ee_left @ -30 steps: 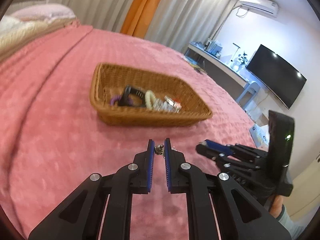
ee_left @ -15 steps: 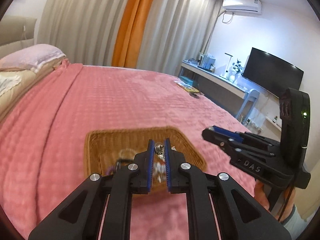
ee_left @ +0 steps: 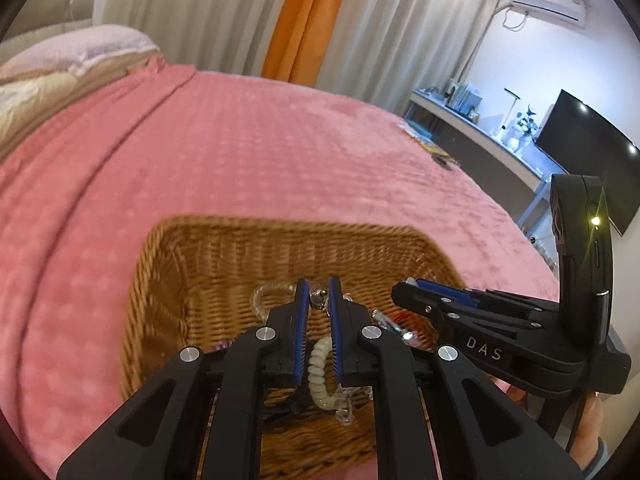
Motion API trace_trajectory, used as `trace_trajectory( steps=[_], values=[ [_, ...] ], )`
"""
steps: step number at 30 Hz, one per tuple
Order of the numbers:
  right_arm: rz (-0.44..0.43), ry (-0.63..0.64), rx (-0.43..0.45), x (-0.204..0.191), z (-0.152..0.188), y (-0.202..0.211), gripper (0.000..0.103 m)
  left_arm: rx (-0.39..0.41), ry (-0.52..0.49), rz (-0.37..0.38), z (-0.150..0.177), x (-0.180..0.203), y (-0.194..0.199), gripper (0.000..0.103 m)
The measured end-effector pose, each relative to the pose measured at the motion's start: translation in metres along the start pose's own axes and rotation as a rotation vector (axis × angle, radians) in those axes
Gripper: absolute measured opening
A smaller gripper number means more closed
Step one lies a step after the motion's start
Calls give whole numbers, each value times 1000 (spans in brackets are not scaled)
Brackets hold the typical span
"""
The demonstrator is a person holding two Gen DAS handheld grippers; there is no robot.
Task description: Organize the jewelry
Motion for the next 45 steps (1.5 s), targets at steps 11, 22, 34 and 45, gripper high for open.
trace_trajectory(
  steps=[11, 22, 34, 45],
  values=[
    [-34, -53, 16, 8, 0, 13, 45, 8, 35, 42, 6, -2, 16, 46],
    [-90, -26, 193, -11, -3, 127, 46, 182, 43, 95, -20, 23, 125, 71],
    [-104, 75, 426, -51, 46, 252, 75, 345, 7, 32, 1, 50, 245, 82],
    [-10, 115, 518, -52, 114, 264, 81, 441, -70, -139, 58, 51, 288, 85]
  ],
)
Point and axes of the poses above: each gripper's, at about its wrist camera, not at the fingertips, and y roughly against the way its jaws point, x to its right, z to its underside, the point moved 4 cm from there along -y, roughly the way its jaws point, and after that the axes turned 10 degrees about x, right-handed, at the moved point
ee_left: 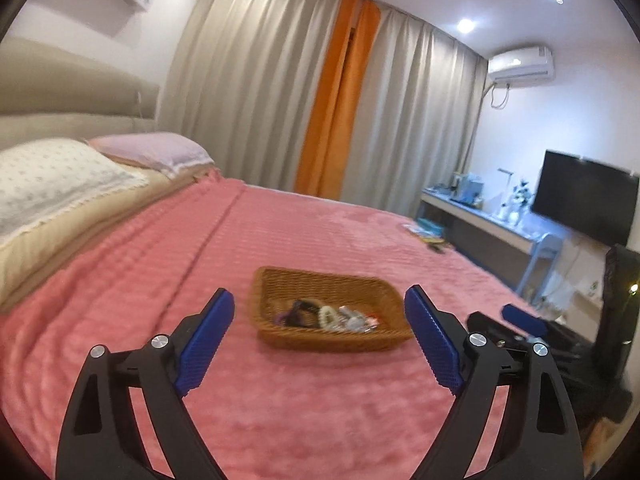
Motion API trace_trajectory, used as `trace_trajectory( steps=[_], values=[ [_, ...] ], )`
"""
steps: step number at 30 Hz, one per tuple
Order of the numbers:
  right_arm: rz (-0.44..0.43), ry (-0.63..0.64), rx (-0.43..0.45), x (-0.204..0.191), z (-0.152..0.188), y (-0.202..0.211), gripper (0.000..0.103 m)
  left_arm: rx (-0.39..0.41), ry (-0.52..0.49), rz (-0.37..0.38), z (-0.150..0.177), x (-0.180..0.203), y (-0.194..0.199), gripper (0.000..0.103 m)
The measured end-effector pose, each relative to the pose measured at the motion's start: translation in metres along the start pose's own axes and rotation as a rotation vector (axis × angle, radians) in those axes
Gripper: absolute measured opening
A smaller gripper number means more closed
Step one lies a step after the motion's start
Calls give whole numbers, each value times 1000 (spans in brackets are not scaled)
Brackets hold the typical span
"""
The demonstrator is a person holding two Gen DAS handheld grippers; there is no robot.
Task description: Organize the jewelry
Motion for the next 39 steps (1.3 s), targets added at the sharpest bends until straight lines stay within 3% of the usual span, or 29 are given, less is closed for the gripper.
trace_trajectory(
  steps=[7, 18, 21, 25, 39],
  values=[
    [41, -1, -20, 17, 35, -7, 81, 14, -63, -50, 33, 0, 1, 85],
    [124, 75, 45, 18, 59, -29, 81, 11, -128, -118, 79, -4, -32, 86],
    [117, 75, 36, 18, 69, -36, 81, -45, -127, -111, 90, -8, -45, 86],
    [99, 67, 31, 18, 75, -40, 81, -81, -114, -116, 98, -12, -53, 86],
    [97, 31, -8, 24, 87, -49, 82, -72, -135, -132, 104, -9, -52, 91]
  ],
)
Point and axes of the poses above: each gripper's, at about its wrist camera, not at the fingertips, and y roughly against the way its jaws point, x to its right, z to its underside, the point moved 4 cm from there along -y, roughly the way its jaws point, and after that the axes turned 10 degrees about x, right-handed, at the moved point
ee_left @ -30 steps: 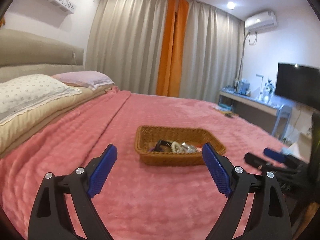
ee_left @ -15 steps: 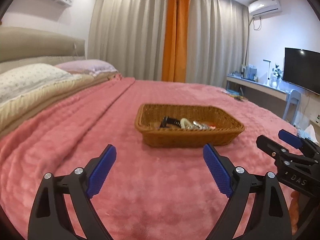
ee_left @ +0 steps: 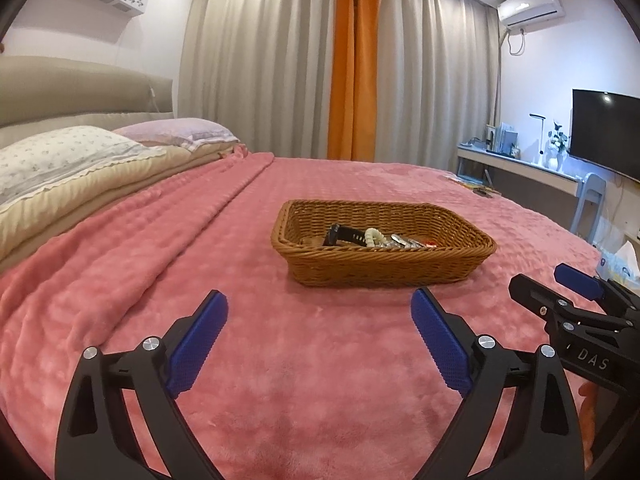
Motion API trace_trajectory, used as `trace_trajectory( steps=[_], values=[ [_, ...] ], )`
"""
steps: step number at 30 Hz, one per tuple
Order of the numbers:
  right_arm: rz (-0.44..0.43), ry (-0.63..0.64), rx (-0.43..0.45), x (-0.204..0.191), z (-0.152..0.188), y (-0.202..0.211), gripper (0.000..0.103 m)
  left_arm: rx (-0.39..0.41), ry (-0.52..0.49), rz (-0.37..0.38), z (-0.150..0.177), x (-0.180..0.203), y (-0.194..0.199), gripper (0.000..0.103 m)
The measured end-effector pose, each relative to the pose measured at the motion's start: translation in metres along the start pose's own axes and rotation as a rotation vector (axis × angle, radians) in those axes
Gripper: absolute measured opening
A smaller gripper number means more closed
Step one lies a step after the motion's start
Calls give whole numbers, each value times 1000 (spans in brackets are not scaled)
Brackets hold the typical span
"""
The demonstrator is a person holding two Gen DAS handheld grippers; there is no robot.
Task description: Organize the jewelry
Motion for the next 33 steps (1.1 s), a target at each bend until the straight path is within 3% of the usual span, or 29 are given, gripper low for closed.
trace_trajectory(
  steps=[9, 33],
  values=[
    [12, 6, 0, -1, 1, 0, 86, -6, 4, -1, 0, -1, -1, 94],
    [13, 16, -5, -3, 2, 0, 87, -30, 31, -1, 3, -4, -4, 95]
  ],
)
Point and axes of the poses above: each gripper's, at about its wrist camera, not at the fingertips, and y roughly against the way its jaws point, x to its right, z to its underside, the point moved 4 cm from there along -y, roughly the way its jaws point, and after that the axes turned 10 degrees about x, right-handed, at the moved point
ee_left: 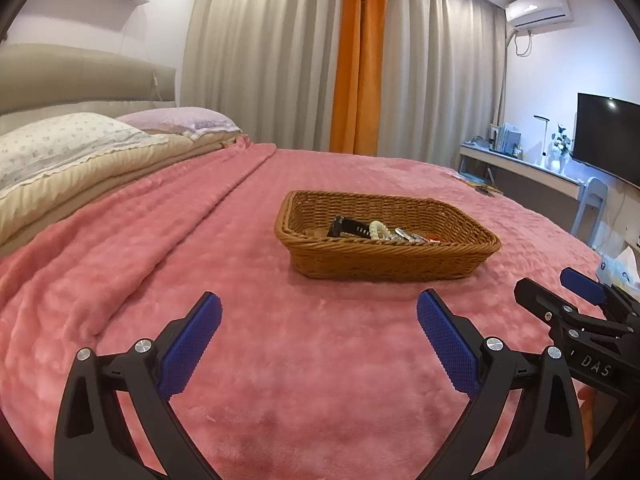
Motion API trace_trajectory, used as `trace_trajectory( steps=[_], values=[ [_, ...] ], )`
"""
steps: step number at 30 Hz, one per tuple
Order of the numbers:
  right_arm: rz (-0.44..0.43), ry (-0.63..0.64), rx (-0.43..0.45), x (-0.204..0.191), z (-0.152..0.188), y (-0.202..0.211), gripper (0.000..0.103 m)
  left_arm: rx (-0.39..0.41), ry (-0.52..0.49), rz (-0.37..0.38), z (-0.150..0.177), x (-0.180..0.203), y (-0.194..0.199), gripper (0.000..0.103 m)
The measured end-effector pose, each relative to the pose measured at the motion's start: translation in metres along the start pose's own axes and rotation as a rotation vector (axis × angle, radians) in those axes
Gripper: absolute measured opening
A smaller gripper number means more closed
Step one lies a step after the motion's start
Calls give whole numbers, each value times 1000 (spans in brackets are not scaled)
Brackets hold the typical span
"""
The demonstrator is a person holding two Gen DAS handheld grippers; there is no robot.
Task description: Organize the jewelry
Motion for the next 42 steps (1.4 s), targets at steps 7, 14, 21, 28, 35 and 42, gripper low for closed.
trace_trajectory(
  steps=[7, 14, 21, 28, 35, 42],
  values=[
    [0, -1, 0, 0, 0, 0, 87, 0, 0, -1, 0, 0, 0, 95],
    [-1, -2, -1, 0, 0, 0, 88, 0, 1, -1, 0, -1, 0, 95],
    [-1, 1, 0, 0, 0, 0, 88, 0, 1, -1, 0, -1, 0, 95],
    [0, 3, 2, 1, 1, 0, 88, -1, 2, -1, 0, -1, 0, 95],
    [0, 3, 1, 1, 1, 0, 88, -1, 2, -1, 0, -1, 0, 95],
    [1, 2, 2, 2, 1, 0, 88, -1, 2, -1, -1, -1, 0, 95]
  ],
)
Point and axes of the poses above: each gripper's, at about its wrist camera, not at the fingertips, and y roughly against the way its jaws point, x to its right, z to its underside, the point moved 4 cm from there along -y, roughly the way its jaws point, and after that the axes turned 10 degrees about x, right-handed, at the moved point
